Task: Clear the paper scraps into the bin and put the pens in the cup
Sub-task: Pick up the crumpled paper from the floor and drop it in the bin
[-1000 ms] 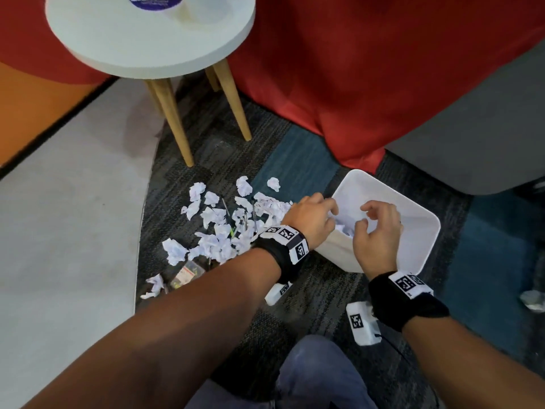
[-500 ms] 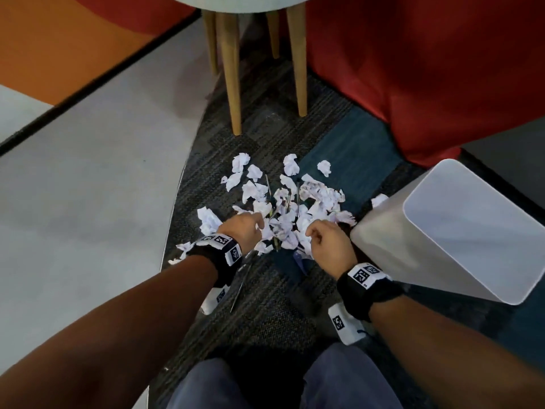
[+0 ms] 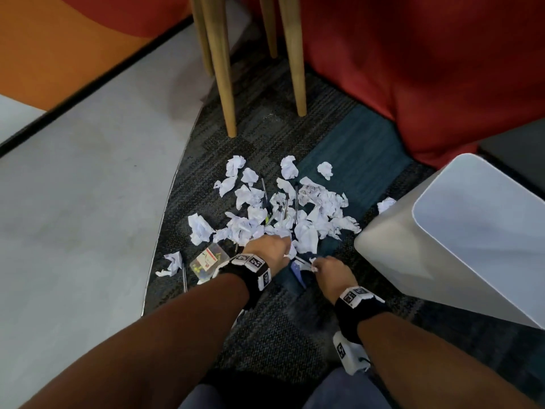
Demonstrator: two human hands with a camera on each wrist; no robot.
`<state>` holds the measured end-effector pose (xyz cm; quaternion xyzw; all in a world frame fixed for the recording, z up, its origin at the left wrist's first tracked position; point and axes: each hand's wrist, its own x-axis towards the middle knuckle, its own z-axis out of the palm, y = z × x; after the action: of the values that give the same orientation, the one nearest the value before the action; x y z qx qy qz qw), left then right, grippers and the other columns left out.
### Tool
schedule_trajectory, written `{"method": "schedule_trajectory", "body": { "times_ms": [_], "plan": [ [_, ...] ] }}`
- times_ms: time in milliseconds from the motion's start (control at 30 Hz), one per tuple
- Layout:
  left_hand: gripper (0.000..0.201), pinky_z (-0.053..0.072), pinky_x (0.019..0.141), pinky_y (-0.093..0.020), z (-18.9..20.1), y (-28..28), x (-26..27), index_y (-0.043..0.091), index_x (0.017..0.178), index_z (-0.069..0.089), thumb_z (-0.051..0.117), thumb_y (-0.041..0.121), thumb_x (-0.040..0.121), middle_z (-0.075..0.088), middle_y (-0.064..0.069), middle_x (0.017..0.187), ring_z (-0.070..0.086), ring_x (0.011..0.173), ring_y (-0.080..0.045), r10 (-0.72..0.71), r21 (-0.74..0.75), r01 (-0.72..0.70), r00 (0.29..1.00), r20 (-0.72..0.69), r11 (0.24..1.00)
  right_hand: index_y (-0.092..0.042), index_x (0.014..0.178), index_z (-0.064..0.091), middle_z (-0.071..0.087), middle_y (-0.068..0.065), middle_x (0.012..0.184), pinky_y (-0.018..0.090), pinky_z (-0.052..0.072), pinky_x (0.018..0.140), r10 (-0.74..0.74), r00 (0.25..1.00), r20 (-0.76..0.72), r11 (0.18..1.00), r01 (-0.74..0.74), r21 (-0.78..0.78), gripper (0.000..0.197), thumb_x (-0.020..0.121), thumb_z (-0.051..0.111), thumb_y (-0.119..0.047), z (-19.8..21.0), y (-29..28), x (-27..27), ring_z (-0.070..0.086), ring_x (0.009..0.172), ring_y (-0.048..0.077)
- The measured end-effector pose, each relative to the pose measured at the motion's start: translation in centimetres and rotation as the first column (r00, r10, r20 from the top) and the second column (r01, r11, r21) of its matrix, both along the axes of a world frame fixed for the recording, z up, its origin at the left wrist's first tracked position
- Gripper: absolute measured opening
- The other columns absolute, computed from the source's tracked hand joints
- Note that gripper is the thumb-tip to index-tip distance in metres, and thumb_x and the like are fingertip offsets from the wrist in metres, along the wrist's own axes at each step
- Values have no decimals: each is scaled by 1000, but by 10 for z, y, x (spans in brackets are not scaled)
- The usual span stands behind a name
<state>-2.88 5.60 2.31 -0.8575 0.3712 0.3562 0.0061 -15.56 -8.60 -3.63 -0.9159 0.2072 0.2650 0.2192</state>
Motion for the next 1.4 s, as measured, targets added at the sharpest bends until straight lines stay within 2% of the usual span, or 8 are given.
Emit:
{"method": "schedule_trajectory", "body": {
  "times_ms": [200, 400, 533, 633, 767, 933, 1133, 1400],
  "plan": [
    [37, 49, 87, -44, -20, -26, -11, 12, 127, 47, 55, 16, 91, 45, -14, 125, 51, 112, -36, -72, 78, 75, 997, -32, 994, -19, 116, 66, 61, 10, 109, 37, 49, 79, -212, 964, 160, 972, 192, 132, 25, 98, 51, -28, 23, -24, -27, 61, 96, 31],
    [56, 36, 108, -46, -46, -36, -11, 15, 145, 31, 45, 0, 92, 11, -18, 157, 35, 135, -41, -91, 142, 103, 992, -89, 984, -23, 114, 66, 62, 4, 105, 35, 50, 81, -321, 918, 232, 931, 260, 256, 22, 96, 55, -30, 33, -25, -58, 62, 93, 25],
    [41, 42, 101, -45, -51, -44, -11, 15, 135, 44, 44, 9, 95, 27, -18, 147, 45, 125, -37, -62, 195, 77, 995, -79, 978, -26, 113, 65, 62, 0, 105, 34, 51, 80, -350, 910, 222, 908, 272, 318, 20, 97, 54, -30, 30, -17, -66, 62, 89, 20],
    [34, 47, 87, -44, -52, -45, -15, 8, 128, 47, 46, 5, 93, 26, -24, 144, 55, 111, -40, -77, 240, 97, 993, -93, 966, -25, 113, 66, 61, -1, 103, 30, 50, 77, -356, 899, 255, 905, 264, 333, 20, 96, 55, -26, 31, -12, -66, 62, 85, 18],
    [41, 50, 92, -45, -44, -35, -23, 21, 134, 46, 42, 8, 95, 40, -16, 130, 57, 109, -40, -41, 269, 48, 999, -29, 962, -26, 114, 65, 61, -3, 104, 30, 51, 77, -346, 895, 280, 908, 243, 342, 21, 96, 54, -26, 39, -5, -66, 61, 84, 15],
    [58, 50, 92, -43, -6, -17, -19, 34, 146, 27, 43, 11, 96, 49, -14, 134, 56, 115, -36, 49, 178, -46, 999, -14, 983, -24, 116, 65, 57, -4, 111, 25, 47, 79, -331, 900, 283, 914, 231, 334, 23, 96, 55, -25, 72, 3, -65, 62, 89, 16],
    [39, 44, 96, -31, 55, -12, -10, 24, 133, 51, 53, 16, 96, 54, -11, 134, 55, 119, -27, 198, 64, -193, 977, -75, 979, -21, 115, 60, 45, -4, 124, 26, 48, 84, -155, 944, 292, 961, 76, 267, 22, 98, 50, -28, 124, 13, -59, 59, 94, 16],
    [30, 48, 72, -26, 116, -16, 2, 25, 112, 62, 55, 5, 91, 65, -7, 114, 64, 92, -20, 216, -44, -221, 972, -87, 974, -23, 110, 61, 47, -5, 119, 32, 50, 83, -159, 926, 343, 970, 81, 230, 19, 99, 48, -30, 168, -3, -36, 59, 94, 16]
  ]
}}
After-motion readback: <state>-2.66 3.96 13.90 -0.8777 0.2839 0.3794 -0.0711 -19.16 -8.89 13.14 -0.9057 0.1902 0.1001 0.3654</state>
